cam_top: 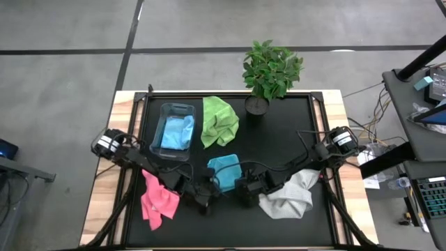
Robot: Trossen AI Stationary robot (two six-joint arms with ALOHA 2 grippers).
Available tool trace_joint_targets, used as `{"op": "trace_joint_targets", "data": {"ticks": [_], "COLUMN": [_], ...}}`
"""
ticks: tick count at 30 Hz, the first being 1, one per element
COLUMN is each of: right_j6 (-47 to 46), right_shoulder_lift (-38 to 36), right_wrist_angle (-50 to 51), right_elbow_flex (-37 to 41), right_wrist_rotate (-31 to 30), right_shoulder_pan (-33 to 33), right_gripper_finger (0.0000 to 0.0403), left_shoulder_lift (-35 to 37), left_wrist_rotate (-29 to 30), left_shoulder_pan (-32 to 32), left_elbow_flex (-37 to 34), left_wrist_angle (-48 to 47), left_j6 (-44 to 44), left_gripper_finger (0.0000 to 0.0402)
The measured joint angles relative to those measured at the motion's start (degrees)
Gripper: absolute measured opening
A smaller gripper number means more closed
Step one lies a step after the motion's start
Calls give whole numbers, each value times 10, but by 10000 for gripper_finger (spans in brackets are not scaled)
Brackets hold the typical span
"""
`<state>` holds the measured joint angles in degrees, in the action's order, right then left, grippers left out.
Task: Fold microfiber towels
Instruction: Fold the blue microfiber towel
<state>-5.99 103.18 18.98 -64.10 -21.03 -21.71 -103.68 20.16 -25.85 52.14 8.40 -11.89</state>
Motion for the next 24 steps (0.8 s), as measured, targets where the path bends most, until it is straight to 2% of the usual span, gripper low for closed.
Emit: {"op": "trace_joint_targets", "data": {"ticks": [9,16,24], "right_j6": [-41,-70,-93], "right_shoulder_lift": [0,0,-17], "right_wrist_angle": [0,1,4], "right_elbow_flex": [-16,-20,-20], "right_wrist_rotate": [0,-3,-30], "right_shoulder_pan": [0,-4,-21], "right_gripper_finger": [28,18,18], "left_shoulder_lift": [1,-7,-4], "left_wrist_rotate": [-2,-3,0], "left_shoulder_pan": [0,0,3], "left_elbow_flex": [0,0,1], "left_wrist_angle": [-20,-40,-110], "left_j6": [2,-8,-42], "left_gripper_finger": [29,28,28]}}
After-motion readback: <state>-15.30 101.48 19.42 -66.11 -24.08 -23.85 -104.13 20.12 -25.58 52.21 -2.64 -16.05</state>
